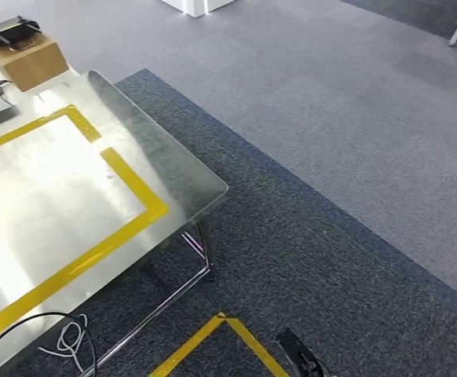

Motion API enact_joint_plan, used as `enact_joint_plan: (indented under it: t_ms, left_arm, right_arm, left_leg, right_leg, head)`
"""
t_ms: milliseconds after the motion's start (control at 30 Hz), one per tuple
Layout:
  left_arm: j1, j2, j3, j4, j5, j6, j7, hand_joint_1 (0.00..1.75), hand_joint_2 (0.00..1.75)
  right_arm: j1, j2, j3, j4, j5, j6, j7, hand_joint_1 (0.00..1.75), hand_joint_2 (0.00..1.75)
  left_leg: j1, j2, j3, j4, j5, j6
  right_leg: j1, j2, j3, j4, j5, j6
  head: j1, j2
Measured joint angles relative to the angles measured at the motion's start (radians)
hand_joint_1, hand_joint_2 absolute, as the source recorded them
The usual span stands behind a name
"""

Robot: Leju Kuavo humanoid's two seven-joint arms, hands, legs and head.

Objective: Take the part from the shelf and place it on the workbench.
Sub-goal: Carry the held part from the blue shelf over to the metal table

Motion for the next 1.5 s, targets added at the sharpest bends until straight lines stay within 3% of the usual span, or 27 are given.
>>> enact_joint_plan:
  t_ms: [67, 133, 167, 200, 233, 300, 333, 367, 433, 500, 533, 567, 633, 700, 733, 800, 867, 933, 1000, 1033, 1100, 1167, 1233, 1300, 1367, 1433, 1500]
  left_arm:
    - [-0.002, 0.000, 0.000, 0.000, 0.000, 0.000, 0.000, 1.75, 1.75]
    - [-0.005, 0.000, 0.000, 0.000, -0.001, 0.000, 0.000, 1.75, 1.75]
    - [-0.006, -0.001, 0.000, 0.000, -0.001, 0.000, 0.000, 1.75, 1.75]
    - [-0.006, -0.001, 0.000, 0.000, -0.002, 0.000, 0.000, 1.75, 1.75]
    - [-0.006, -0.002, -0.001, 0.000, -0.004, 0.000, 0.000, 1.75, 1.75]
    - [-0.006, -0.002, -0.001, 0.000, -0.008, 0.000, 0.000, 1.75, 1.75]
    - [-0.007, -0.002, -0.002, 0.000, -0.010, 0.000, 0.000, 1.75, 1.75]
    - [-0.008, -0.001, -0.003, 0.000, -0.012, 0.000, 0.001, 1.75, 1.75]
    - [-0.012, 0.000, -0.006, 0.000, -0.015, 0.001, 0.002, 1.75, 1.75]
    - [-0.014, 0.001, -0.009, 0.000, -0.019, 0.002, 0.002, 1.75, 1.75]
    - [-0.014, 0.002, -0.011, 0.000, -0.020, 0.003, 0.002, 1.75, 1.75]
    - [-0.016, 0.004, -0.012, 0.000, -0.021, 0.004, 0.002, 1.75, 1.75]
    - [-0.020, 0.006, -0.015, 0.001, -0.021, 0.006, 0.002, 1.75, 1.75]
    - [-0.020, 0.007, -0.018, 0.002, -0.021, 0.006, 0.003, 1.75, 1.75]
    - [-0.019, 0.007, -0.019, 0.002, -0.021, 0.006, 0.003, 1.75, 1.75]
    - [-0.018, 0.007, -0.021, 0.003, -0.021, 0.006, 0.003, 1.75, 1.75]
    - [-0.019, 0.008, -0.022, 0.003, -0.021, 0.007, 0.003, 1.75, 1.75]
    - [-0.020, 0.008, -0.024, 0.003, -0.021, 0.008, 0.003, 1.75, 1.75]
    - [-0.018, 0.008, -0.024, 0.003, -0.019, 0.012, 0.003, 1.75, 1.75]
    - [-0.016, 0.008, -0.024, 0.003, -0.018, 0.015, 0.003, 1.75, 1.75]
    - [-0.018, 0.008, -0.024, 0.002, -0.015, 0.019, 0.004, 1.75, 1.75]
    - [-0.019, 0.006, -0.025, 0.002, -0.012, 0.021, 0.004, 1.75, 1.75]
    - [-0.018, 0.005, -0.025, 0.003, -0.011, 0.021, 0.004, 1.75, 1.75]
    - [-0.017, 0.004, -0.025, 0.003, -0.011, 0.022, 0.004, 1.75, 1.75]
    - [-0.016, 0.004, -0.025, 0.003, -0.011, 0.022, 0.004, 1.75, 1.75]
    - [-0.015, 0.004, -0.026, 0.003, -0.011, 0.023, 0.004, 1.75, 1.75]
    - [-0.012, 0.005, -0.026, 0.002, -0.011, 0.024, 0.005, 1.75, 1.75]
  right_arm:
    - [-0.003, 0.001, 0.000, -0.001, 0.000, 0.000, -0.001, 0.00, 0.00]
    - [-0.003, 0.001, 0.001, -0.001, 0.000, -0.001, -0.001, 0.00, 0.00]
    - [0.000, 0.001, 0.001, -0.001, 0.000, 0.000, -0.001, 0.00, 0.00]
    - [0.003, 0.001, 0.001, 0.000, 0.000, 0.000, 0.000, 0.00, 0.00]
    - [0.005, 0.001, 0.001, 0.000, 0.000, 0.001, 0.000, 0.00, 0.00]
    - [0.005, 0.001, 0.001, 0.000, 0.000, 0.001, 0.000, 0.00, 0.00]
    - [0.003, 0.000, 0.001, 0.000, 0.000, 0.002, 0.000, 0.00, 0.00]
    - [0.002, 0.000, 0.001, 0.000, 0.000, 0.002, 0.000, 0.00, 0.00]
    - [0.002, 0.001, 0.002, 0.000, 0.000, 0.002, -0.001, 0.00, 0.00]
    - [0.003, 0.001, 0.004, 0.000, -0.001, 0.002, -0.001, 0.00, 0.00]
    - [0.001, 0.001, 0.005, 0.000, -0.001, 0.001, -0.001, 0.00, 0.00]
    - [0.000, 0.001, 0.007, 0.000, -0.001, 0.000, -0.002, 0.00, 0.00]
    - [0.001, 0.002, 0.009, 0.000, -0.001, -0.001, -0.002, 0.00, 0.00]
    - [0.005, 0.002, 0.010, 0.000, -0.001, -0.001, -0.002, 0.00, 0.00]
    - [0.007, 0.002, 0.011, 0.000, -0.001, -0.001, -0.002, 0.00, 0.00]
    - [0.007, 0.002, 0.013, 0.000, -0.001, -0.001, -0.001, 0.00, 0.00]
    - [0.006, 0.002, 0.016, 0.000, -0.001, 0.000, -0.002, 0.00, 0.00]
    - [0.005, 0.002, 0.016, 0.000, -0.002, 0.004, -0.004, 0.00, 0.00]
    - [0.003, 0.002, 0.019, 0.000, -0.005, 0.007, -0.005, 0.00, 0.00]
    - [0.002, 0.002, 0.022, -0.001, -0.008, 0.008, -0.006, 0.00, 0.00]
    - [-0.001, 0.002, 0.026, -0.002, -0.013, 0.006, -0.006, 0.00, 0.00]
    - [0.002, 0.002, 0.028, -0.002, -0.017, 0.004, -0.006, 0.00, 0.00]
    - [0.008, 0.002, 0.030, -0.001, -0.019, 0.004, -0.005, 0.00, 0.00]
    - [0.009, 0.002, 0.032, 0.000, -0.019, 0.004, -0.005, 0.00, 0.00]
    - [0.008, 0.000, 0.032, 0.000, -0.021, 0.004, -0.006, 0.00, 0.00]
    - [0.006, -0.001, 0.032, 0.000, -0.025, 0.006, -0.007, 0.00, 0.00]
    - [0.004, -0.001, 0.032, 0.000, -0.028, 0.009, -0.008, 0.00, 0.00]
  left_leg:
    - [0.007, -0.023, 0.004, -0.007, 0.003, 0.011]
    - [0.010, -0.044, 0.006, -0.009, 0.003, 0.020]
    - [0.010, -0.056, 0.006, -0.009, 0.003, 0.022]
    - [0.010, -0.069, 0.006, -0.009, 0.003, 0.023]
    - [0.010, -0.083, 0.006, -0.008, 0.003, 0.023]
    - [0.011, -0.109, 0.008, -0.008, 0.002, 0.022]
    - [0.011, -0.121, 0.009, -0.007, 0.001, 0.019]
    - [0.011, -0.132, 0.008, -0.005, 0.000, 0.015]
    - [0.013, -0.152, 0.001, -0.002, 0.002, 0.003]
    - [0.017, -0.172, -0.003, -0.004, 0.006, -0.010]
    - [0.017, -0.164, -0.006, 0.002, 0.001, -0.015]
    - [0.016, -0.144, -0.014, 0.022, -0.012, -0.021]
    - [0.015, -0.087, -0.057, 0.121, -0.064, -0.031]
    - [0.019, -0.062, -0.111, 0.234, -0.106, -0.037]
    - [0.021, -0.058, -0.122, 0.256, -0.105, -0.039]
    - [0.023, -0.046, -0.090, 0.191, -0.055, -0.039]
    - [0.016, -0.001, -0.026, 0.065, -0.006, -0.033]
    - [0.006, 0.032, 0.002, 0.004, 0.002, -0.020]
    - [0.004, 0.016, 0.000, -0.001, 0.000, -0.007]
    - [0.006, 0.004, 0.001, -0.004, 0.001, -0.001]
    - [0.012, -0.019, 0.004, -0.009, 0.004, 0.011]
    - [0.013, -0.042, 0.003, -0.010, 0.004, 0.020]
    - [0.011, -0.070, 0.003, -0.009, 0.003, 0.023]
    - [0.009, -0.098, 0.005, -0.009, 0.003, 0.023]
    - [0.008, -0.122, 0.006, -0.007, 0.002, 0.020]
    - [0.008, -0.138, 0.003, -0.004, 0.001, 0.014]
    - [0.010, -0.146, -0.001, -0.003, 0.002, 0.012]
  right_leg:
    - [-0.002, 0.036, -0.015, 0.037, -0.028, 0.010]
    - [-0.004, 0.093, -0.076, 0.152, -0.081, 0.014]
    - [-0.005, 0.106, -0.114, 0.219, -0.103, 0.015]
    - [-0.005, 0.112, -0.145, 0.266, -0.111, 0.015]
    - [-0.005, 0.115, -0.162, 0.278, -0.098, 0.015]
    - [-0.007, 0.125, -0.139, 0.192, -0.023, 0.012]
    - [-0.009, 0.147, -0.113, 0.125, 0.013, 0.010]
    - [-0.012, 0.169, -0.086, 0.065, 0.036, 0.007]
    - [-0.014, 0.197, -0.059, 0.013, 0.045, 0.002]
    - [-0.013, 0.179, -0.053, 0.006, 0.047, -0.005]
    - [-0.014, 0.168, -0.050, 0.003, 0.048, -0.010]
    - [-0.015, 0.156, -0.046, 0.000, 0.049, -0.016]
    - [-0.016, 0.131, -0.040, -0.003, 0.047, -0.024]
    - [-0.014, 0.103, -0.037, -0.003, 0.042, -0.028]
    - [-0.014, 0.089, -0.035, -0.003, 0.040, -0.028]
    - [-0.014, 0.063, -0.030, -0.003, 0.035, -0.026]
    - [-0.011, 0.041, -0.021, -0.002, 0.027, -0.019]
    - [-0.004, 0.021, -0.016, -0.004, 0.021, -0.009]
    - [0.000, -0.001, -0.010, -0.008, 0.016, 0.001]
    - [-0.001, 0.004, -0.008, -0.005, 0.009, 0.007]
    - [-0.004, 0.051, -0.033, 0.049, -0.027, 0.016]
    - [-0.006, 0.101, -0.100, 0.176, -0.082, 0.018]
    - [-0.006, 0.113, -0.158, 0.267, -0.101, 0.015]
    - [-0.006, 0.122, -0.153, 0.220, -0.046, 0.008]
    - [-0.007, 0.157, -0.102, 0.090, 0.027, -0.005]
    - [-0.008, 0.185, -0.065, 0.011, 0.050, -0.010]
    - [-0.007, 0.184, -0.054, -0.003, 0.048, -0.006]
  head:
    - [0.003, 0.000]
    - [0.007, 0.000]
    - [0.008, 0.000]
    - [0.008, 0.000]
    - [0.008, 0.000]
    - [0.008, 0.000]
    - [0.008, 0.000]
    - [0.007, 0.000]
    - [0.006, 0.000]
    - [0.007, 0.000]
    - [0.005, 0.000]
    - [0.002, 0.000]
    - [-0.004, 0.000]
    - [-0.005, 0.000]
    - [-0.005, 0.000]
    - [-0.005, 0.000]
    - [-0.006, 0.000]
    - [-0.005, 0.000]
    - [-0.004, 0.000]
    - [-0.002, 0.000]
    - [0.002, 0.000]
    - [0.004, 0.000]
    - [0.004, 0.000]
    - [0.004, 0.000]
    - [0.004, 0.000]
    - [0.003, 0.000]
    - [0.003, 0.000]
